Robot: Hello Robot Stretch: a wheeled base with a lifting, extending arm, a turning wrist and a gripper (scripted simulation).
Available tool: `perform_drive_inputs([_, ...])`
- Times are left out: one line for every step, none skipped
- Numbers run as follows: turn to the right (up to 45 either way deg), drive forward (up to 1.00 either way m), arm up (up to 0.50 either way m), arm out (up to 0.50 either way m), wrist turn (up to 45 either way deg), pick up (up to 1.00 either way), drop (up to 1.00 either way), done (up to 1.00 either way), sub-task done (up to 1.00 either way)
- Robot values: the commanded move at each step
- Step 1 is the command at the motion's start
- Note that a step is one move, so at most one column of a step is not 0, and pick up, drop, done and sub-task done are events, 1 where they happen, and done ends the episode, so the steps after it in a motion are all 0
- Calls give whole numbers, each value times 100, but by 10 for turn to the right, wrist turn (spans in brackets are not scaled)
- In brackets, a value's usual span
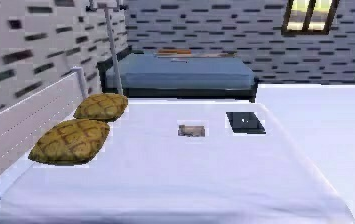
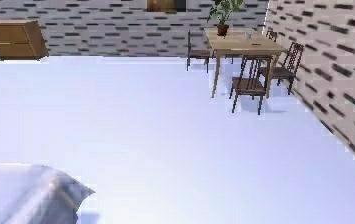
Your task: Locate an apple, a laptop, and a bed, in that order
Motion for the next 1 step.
perform_drive_inputs([0,0,0,0,0,0,0,100,0])
